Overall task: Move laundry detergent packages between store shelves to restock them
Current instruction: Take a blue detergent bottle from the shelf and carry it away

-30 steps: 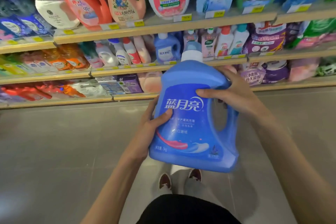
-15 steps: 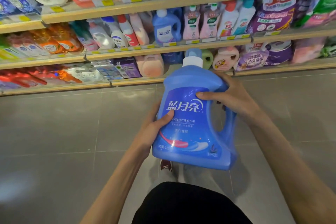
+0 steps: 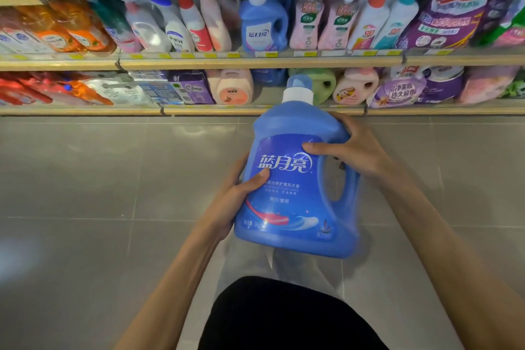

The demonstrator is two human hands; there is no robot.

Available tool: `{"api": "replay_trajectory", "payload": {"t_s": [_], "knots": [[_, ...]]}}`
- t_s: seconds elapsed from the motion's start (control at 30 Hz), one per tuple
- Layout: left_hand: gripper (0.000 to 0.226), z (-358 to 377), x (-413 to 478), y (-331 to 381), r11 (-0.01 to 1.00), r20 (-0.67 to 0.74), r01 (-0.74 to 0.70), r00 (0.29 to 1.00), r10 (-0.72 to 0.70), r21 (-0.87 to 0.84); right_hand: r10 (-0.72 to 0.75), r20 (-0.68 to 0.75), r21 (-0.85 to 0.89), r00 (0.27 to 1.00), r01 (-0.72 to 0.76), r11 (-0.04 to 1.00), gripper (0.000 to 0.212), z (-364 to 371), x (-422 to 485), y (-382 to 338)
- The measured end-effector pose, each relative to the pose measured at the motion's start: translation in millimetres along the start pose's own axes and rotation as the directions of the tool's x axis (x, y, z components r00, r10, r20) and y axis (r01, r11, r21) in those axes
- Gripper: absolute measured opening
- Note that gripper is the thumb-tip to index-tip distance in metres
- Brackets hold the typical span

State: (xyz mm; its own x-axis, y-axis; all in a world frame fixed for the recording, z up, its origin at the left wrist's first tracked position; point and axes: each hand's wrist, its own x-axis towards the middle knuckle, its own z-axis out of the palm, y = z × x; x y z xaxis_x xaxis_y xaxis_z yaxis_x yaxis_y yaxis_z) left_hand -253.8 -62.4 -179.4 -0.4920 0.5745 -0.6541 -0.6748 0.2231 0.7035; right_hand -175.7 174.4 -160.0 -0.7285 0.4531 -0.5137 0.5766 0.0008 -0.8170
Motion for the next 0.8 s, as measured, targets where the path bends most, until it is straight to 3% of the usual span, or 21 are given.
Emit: {"api": "replay_trajectory", "payload": {"t_s": [0.37, 0.6, 0.8], "knots": [[0.061, -71, 109, 62, 0.997, 0.044, 0.038, 0.998, -0.041, 0.071, 0.051, -0.053, 0.023, 0.997, -0.05, 0.998, 0.071, 39, 103, -36], [0.059, -99, 166, 87, 0.973, 0.053, -0.005, 0.999, -0.008, 0.232, 0.069, -0.113, 0.086, 0.991, -0.059, 0.995, 0.069, 60, 166, -32], [0.078, -110, 217, 81, 0.948, 0.052, -0.019, 0.999, 0.003, 0.318, 0.055, -0.065, 0.077, 0.996, -0.05, 0.996, 0.067, 58, 222, -12]]}}
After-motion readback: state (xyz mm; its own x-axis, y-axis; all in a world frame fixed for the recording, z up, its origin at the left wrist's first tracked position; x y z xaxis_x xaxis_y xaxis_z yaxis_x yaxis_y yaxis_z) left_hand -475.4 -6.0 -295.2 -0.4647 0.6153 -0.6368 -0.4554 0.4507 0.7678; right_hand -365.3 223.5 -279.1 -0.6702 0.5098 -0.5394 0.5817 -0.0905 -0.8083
